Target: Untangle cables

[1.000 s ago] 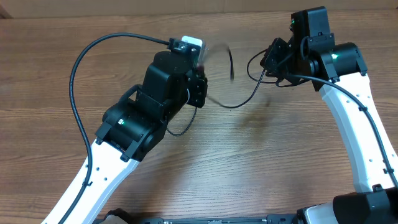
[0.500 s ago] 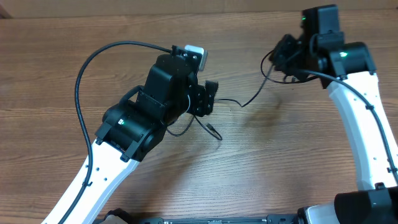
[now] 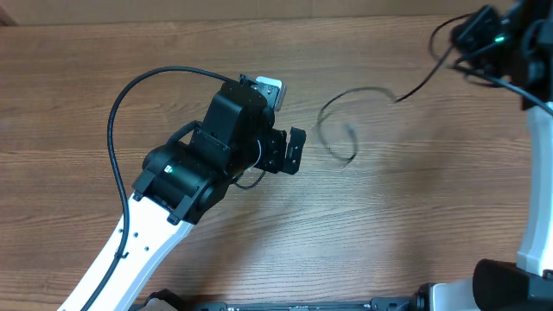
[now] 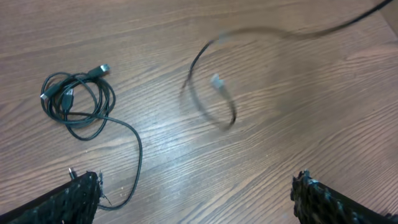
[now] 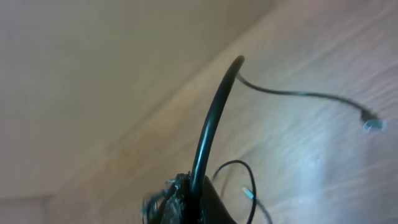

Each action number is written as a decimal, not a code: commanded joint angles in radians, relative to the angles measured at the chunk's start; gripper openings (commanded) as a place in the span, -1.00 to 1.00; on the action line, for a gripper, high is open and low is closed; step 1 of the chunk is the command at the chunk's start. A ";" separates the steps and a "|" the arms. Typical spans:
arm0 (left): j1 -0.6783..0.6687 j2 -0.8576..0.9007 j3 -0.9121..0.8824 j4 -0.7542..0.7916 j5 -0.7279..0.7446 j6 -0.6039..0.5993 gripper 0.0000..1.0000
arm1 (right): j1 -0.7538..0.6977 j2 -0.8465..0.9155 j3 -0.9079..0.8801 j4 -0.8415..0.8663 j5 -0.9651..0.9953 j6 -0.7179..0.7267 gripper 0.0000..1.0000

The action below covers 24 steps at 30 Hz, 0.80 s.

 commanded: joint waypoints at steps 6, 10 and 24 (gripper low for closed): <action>0.004 -0.009 0.014 -0.008 0.011 0.000 1.00 | -0.137 -0.030 0.111 0.076 -0.002 -0.074 -0.93; 0.004 -0.008 0.014 -0.008 0.011 0.000 1.00 | -0.126 -0.004 0.110 -0.041 -0.002 -0.074 -0.92; 0.004 -0.008 0.014 -0.018 0.011 0.000 1.00 | -0.024 0.069 0.109 -0.237 -0.264 -0.074 -0.92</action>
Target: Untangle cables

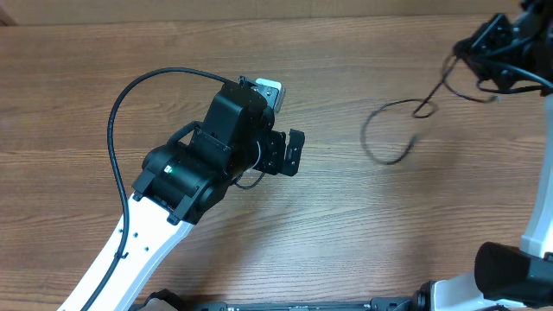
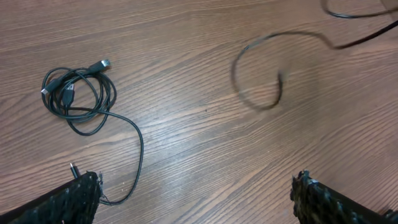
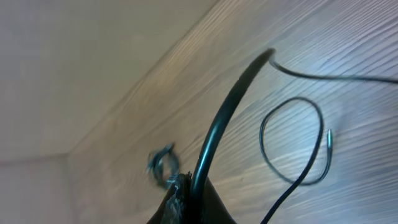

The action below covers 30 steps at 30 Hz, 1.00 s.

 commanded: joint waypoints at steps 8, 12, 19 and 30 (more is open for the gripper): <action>0.004 -0.008 0.014 -0.005 0.011 0.000 1.00 | 0.022 0.005 0.019 0.078 0.038 -0.008 -0.93; 0.004 -0.001 0.014 -0.005 0.011 0.000 1.00 | 0.021 0.031 0.019 0.198 0.167 -0.008 -0.92; 0.004 0.030 0.013 -0.010 0.012 0.000 1.00 | -0.028 0.074 0.024 0.656 0.133 -0.008 -0.93; 0.004 0.055 0.013 -0.026 0.012 0.000 0.99 | -0.180 0.091 0.086 0.875 -0.017 0.174 -0.92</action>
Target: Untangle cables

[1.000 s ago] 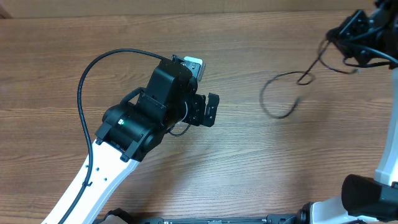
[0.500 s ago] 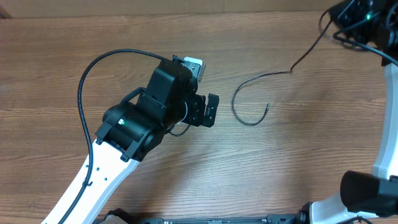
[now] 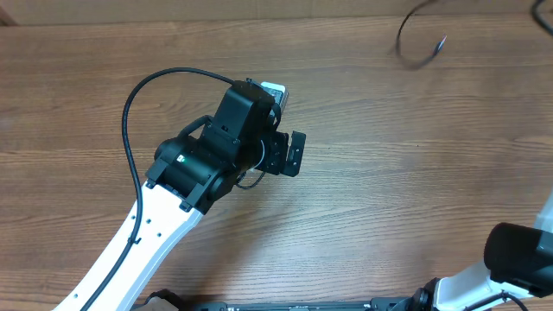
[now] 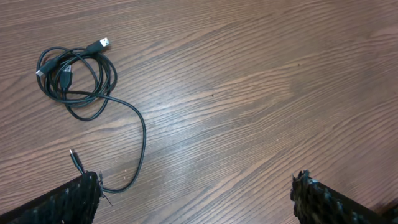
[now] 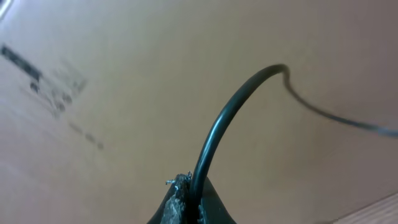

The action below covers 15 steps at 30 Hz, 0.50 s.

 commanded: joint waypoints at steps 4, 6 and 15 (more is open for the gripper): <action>0.004 0.005 0.013 0.005 0.011 0.000 1.00 | 0.002 0.063 0.013 -0.188 0.005 -0.063 -0.62; 0.004 0.005 0.013 0.005 0.014 0.000 1.00 | 0.002 0.104 0.010 -0.272 0.056 -0.063 -0.67; 0.004 0.005 0.013 0.004 0.063 0.000 1.00 | -0.003 0.243 0.010 -0.461 0.079 -0.165 0.29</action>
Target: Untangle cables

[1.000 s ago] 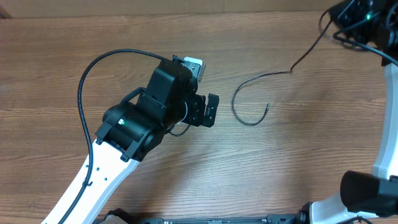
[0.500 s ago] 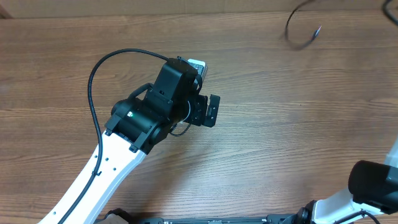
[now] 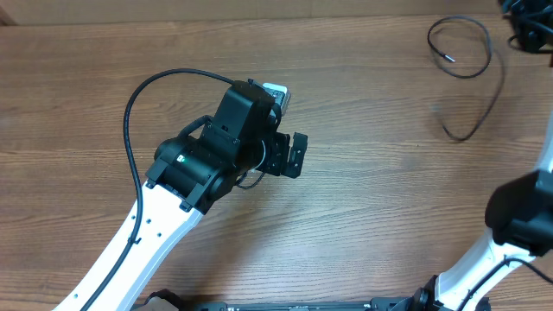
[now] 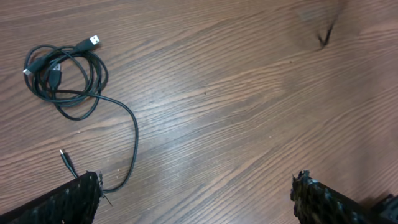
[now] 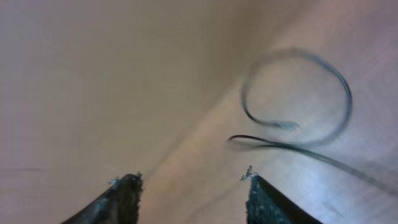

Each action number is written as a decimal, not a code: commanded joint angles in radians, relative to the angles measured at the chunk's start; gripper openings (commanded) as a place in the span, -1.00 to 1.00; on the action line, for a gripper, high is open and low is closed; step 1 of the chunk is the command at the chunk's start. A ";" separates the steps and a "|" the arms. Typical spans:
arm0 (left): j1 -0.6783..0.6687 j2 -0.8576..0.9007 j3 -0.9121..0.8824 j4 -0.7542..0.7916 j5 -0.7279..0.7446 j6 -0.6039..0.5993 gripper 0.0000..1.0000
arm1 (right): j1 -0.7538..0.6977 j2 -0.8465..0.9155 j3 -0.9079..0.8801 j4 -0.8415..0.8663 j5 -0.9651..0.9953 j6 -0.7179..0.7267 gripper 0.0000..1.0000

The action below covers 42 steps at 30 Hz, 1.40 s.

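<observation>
A thin black cable (image 3: pixel 471 65) lies at the table's back right, a loop with a tail toward the front; the right wrist view shows the loop (image 5: pixel 298 93) blurred. My right gripper (image 5: pixel 193 183) is open above it, nothing between its fingers. A second black cable (image 4: pixel 62 74) lies coiled with USB plugs, a tail curving to a small jack beside my left finger (image 4: pixel 68 199). My left gripper (image 4: pixel 196 186) hovers open over bare wood right of the coil. In the overhead view the left arm (image 3: pixel 225 147) hides most of that coil.
The wooden table (image 3: pixel 363 225) stretches between the two cables. A brown cardboard wall (image 3: pixel 259 7) runs along the back edge. The right arm's white link (image 3: pixel 540 181) stands at the right edge.
My right gripper was shut on the thin cable, held up at the back right; now it is open and the cable lies on the table there. The left arm barely shifted.
My right gripper held the thin cable with its loop near the table's middle, apart from the coil. Then the loop was further right, then at the back right corner. Now the cable is let go there, and the coil stays under the left arm.
</observation>
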 commanded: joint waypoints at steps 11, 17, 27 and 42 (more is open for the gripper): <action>0.003 0.005 0.013 -0.003 0.028 0.000 0.99 | -0.002 0.014 0.005 -0.183 0.176 -0.172 1.00; 0.003 0.005 0.013 -0.003 0.028 0.000 0.99 | -0.002 0.042 0.005 -0.365 0.103 -0.171 1.00; 0.003 0.005 0.013 -0.003 0.028 0.001 0.99 | 0.024 0.044 -0.021 -0.504 0.056 -0.284 1.00; 0.003 0.005 0.013 -0.011 0.028 0.000 1.00 | 0.091 0.046 -0.300 -0.214 -0.056 0.045 1.00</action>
